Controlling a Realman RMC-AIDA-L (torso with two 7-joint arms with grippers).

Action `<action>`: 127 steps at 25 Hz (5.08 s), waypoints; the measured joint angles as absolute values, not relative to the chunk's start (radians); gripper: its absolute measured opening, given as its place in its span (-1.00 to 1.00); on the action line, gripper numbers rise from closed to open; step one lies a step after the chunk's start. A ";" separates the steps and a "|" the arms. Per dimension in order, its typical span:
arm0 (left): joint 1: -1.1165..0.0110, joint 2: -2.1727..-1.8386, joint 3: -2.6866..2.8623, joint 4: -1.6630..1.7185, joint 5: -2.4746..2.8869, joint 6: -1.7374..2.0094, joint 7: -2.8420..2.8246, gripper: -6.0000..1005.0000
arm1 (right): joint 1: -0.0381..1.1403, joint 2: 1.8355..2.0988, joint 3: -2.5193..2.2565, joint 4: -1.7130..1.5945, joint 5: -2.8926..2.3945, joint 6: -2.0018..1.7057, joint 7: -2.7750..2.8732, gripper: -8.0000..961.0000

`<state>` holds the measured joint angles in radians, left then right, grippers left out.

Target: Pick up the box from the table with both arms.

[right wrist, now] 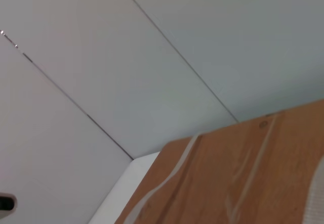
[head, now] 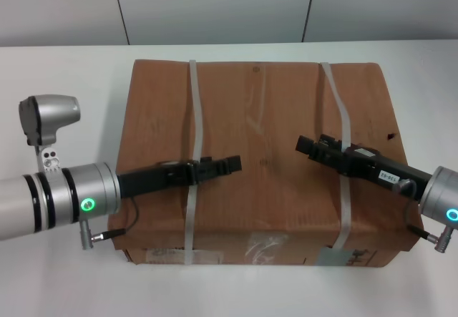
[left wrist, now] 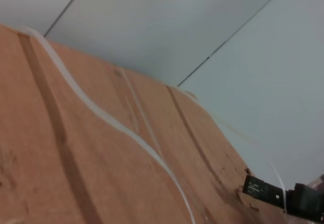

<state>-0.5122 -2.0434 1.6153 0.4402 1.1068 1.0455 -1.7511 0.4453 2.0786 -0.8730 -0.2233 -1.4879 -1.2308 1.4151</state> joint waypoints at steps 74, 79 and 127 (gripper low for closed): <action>-0.492 -2.039 1.563 0.539 0.988 1.214 -1.759 -0.80 | 0.443 2.079 -0.886 -0.262 -1.310 -1.364 1.186 -0.87; -0.492 -2.039 1.563 0.539 0.988 1.214 -1.757 -0.80 | 0.445 2.079 -0.885 -0.262 -1.310 -1.364 1.186 -0.87; -0.481 -2.043 1.551 0.529 0.961 1.203 -1.730 -0.79 | 0.444 2.078 -0.887 -0.262 -1.285 -1.364 1.171 -0.88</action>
<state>-0.4814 -2.0428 1.5509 0.5295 0.9610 1.2026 -1.7302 0.4443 2.0785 -0.8868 -0.2623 -1.2853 -1.3643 1.1705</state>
